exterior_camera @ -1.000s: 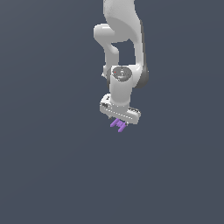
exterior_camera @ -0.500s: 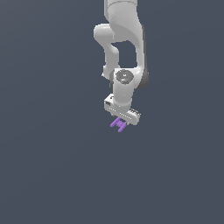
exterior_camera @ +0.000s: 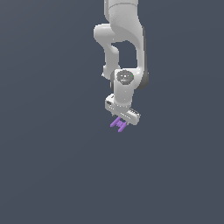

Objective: Pick up the object and move it to a goal position.

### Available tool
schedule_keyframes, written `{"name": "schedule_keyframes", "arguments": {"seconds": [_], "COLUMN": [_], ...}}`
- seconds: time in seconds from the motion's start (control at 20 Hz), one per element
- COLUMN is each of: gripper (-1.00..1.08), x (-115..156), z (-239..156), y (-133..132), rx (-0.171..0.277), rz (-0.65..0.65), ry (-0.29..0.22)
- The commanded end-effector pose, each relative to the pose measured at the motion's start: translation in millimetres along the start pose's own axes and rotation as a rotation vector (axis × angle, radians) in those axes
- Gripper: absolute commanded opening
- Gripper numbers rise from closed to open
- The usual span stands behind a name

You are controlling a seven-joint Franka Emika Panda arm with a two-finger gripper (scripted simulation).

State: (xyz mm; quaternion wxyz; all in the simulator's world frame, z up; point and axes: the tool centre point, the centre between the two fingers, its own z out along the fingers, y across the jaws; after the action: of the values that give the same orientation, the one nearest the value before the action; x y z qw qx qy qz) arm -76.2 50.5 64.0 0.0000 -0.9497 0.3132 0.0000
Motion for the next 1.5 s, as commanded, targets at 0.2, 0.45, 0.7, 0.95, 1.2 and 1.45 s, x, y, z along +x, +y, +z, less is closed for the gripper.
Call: {"name": "schedule_keyframes", "arguments": {"seconds": [0.2, 0.45, 0.7, 0.95, 1.2, 1.45], "gripper": [1.00, 1.00, 1.00, -1.00, -1.00, -1.00], "x": [-0.4, -1.2, -0.8, -0.7, -0.7, 9.2], "z": [14.0, 37.3, 49.1, 50.1, 50.1, 36.7], "y": [0.6, 0.9, 0.7, 0.5, 0.5, -4.6], "rx": [0.000, 0.000, 0.000, 0.000, 0.000, 0.018], "rz": [0.002, 0.003, 0.005, 0.005, 0.005, 0.009], "ry": [0.000, 0.000, 0.000, 0.000, 0.000, 0.021]}}
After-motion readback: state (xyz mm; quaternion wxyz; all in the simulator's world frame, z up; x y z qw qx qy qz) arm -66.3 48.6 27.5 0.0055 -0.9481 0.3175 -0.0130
